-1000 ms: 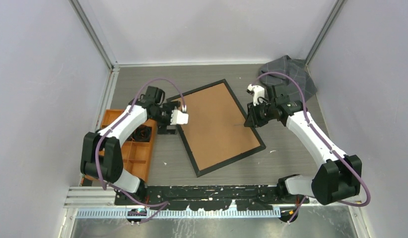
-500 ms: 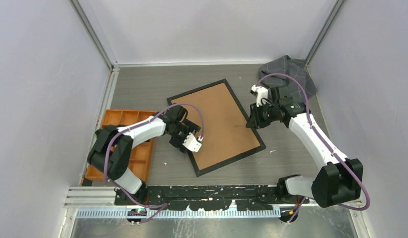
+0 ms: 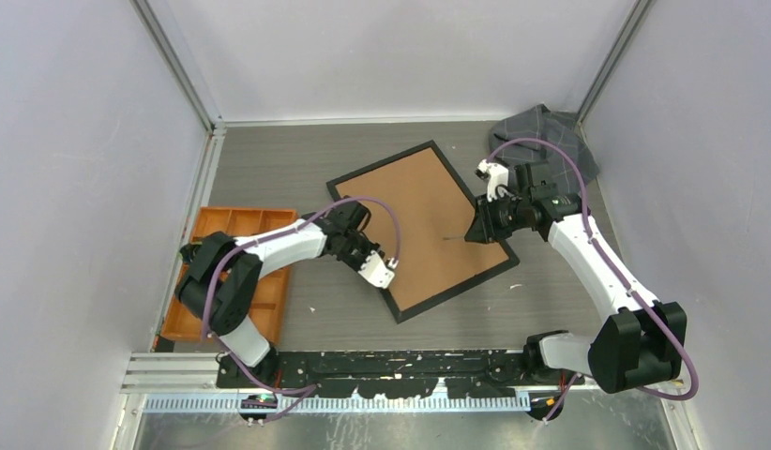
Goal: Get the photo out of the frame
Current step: Release the photo frame item from the photo frame.
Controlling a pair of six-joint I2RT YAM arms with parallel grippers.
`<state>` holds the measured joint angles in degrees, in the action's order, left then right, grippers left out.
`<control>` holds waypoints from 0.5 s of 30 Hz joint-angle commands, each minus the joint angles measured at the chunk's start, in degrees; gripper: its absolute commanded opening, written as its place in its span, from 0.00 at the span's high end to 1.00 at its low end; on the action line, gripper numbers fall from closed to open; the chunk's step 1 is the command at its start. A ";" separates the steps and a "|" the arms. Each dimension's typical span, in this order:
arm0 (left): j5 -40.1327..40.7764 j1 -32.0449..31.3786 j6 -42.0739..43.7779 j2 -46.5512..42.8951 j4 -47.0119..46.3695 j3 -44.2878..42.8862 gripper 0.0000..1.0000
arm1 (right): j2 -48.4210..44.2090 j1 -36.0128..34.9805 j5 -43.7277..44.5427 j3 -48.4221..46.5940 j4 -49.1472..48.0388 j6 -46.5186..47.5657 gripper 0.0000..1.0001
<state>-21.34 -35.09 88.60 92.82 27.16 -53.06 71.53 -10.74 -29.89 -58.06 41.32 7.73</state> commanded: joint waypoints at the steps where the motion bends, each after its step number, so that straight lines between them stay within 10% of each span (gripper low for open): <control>1: 0.95 -3.62 -10.62 5.42 -0.12 -1.96 0.83 | -0.26 0.08 -2.30 -2.93 0.33 0.89 0.99; 10: -0.58 -7.32 -22.56 5.66 0.66 -6.10 0.77 | 1.06 0.12 -2.78 -4.22 0.72 1.00 0.99; 15: -3.84 -3.40 -24.30 -0.07 2.72 -9.10 0.36 | 3.57 -0.70 -2.25 -5.44 3.34 2.94 0.99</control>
<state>-20.49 -41.74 70.41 97.58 25.76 -59.22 73.47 -10.76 -31.53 -60.47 42.76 8.45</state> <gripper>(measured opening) 0.528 0.244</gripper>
